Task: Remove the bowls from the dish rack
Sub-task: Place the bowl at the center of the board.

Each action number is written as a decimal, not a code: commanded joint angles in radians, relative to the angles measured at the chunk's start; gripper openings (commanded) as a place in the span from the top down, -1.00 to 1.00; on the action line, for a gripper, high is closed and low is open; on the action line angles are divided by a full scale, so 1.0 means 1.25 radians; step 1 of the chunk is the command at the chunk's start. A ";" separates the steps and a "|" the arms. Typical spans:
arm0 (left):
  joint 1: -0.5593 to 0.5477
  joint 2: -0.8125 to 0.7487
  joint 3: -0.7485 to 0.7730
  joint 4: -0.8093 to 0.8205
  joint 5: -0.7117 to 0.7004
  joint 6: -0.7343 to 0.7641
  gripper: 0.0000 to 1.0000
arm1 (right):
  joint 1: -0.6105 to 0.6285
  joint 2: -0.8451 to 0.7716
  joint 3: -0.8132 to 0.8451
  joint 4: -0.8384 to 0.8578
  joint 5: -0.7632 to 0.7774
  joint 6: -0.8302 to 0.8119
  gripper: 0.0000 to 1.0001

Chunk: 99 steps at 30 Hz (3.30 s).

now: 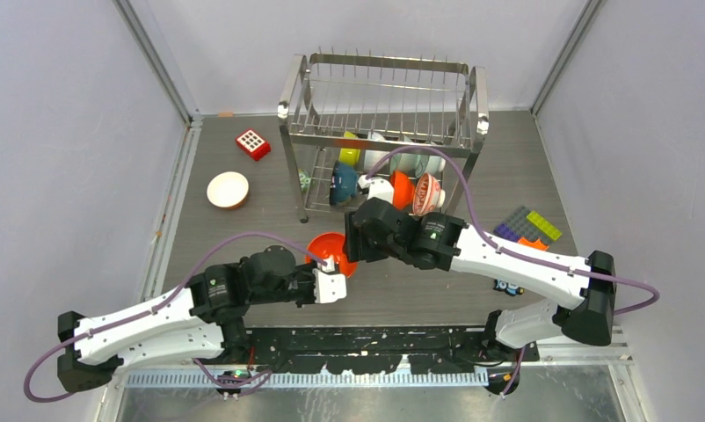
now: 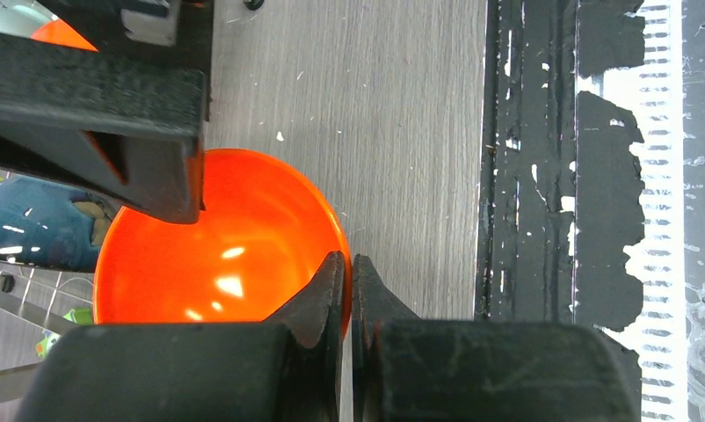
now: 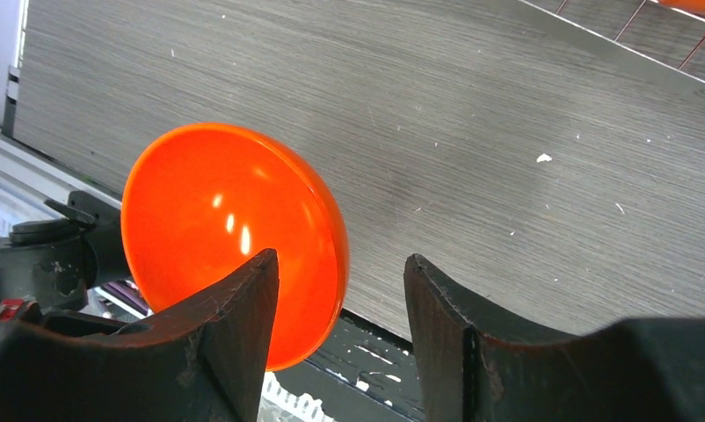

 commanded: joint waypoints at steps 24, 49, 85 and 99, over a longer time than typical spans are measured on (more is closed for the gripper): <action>-0.005 -0.047 -0.019 0.078 -0.022 -0.027 1.00 | 0.027 0.040 0.025 0.002 -0.001 -0.011 0.92; -0.005 -0.106 0.040 0.018 -0.359 -0.456 -0.54 | 0.027 -0.232 -0.113 -0.026 0.212 -0.087 0.99; -0.004 -0.026 0.072 -0.359 -0.648 -1.085 -0.99 | 0.101 -0.189 -0.277 0.177 0.250 -0.043 0.99; -0.005 0.086 0.128 -0.315 -0.607 -1.134 -0.99 | 0.111 -0.138 -0.259 0.174 0.252 -0.018 0.99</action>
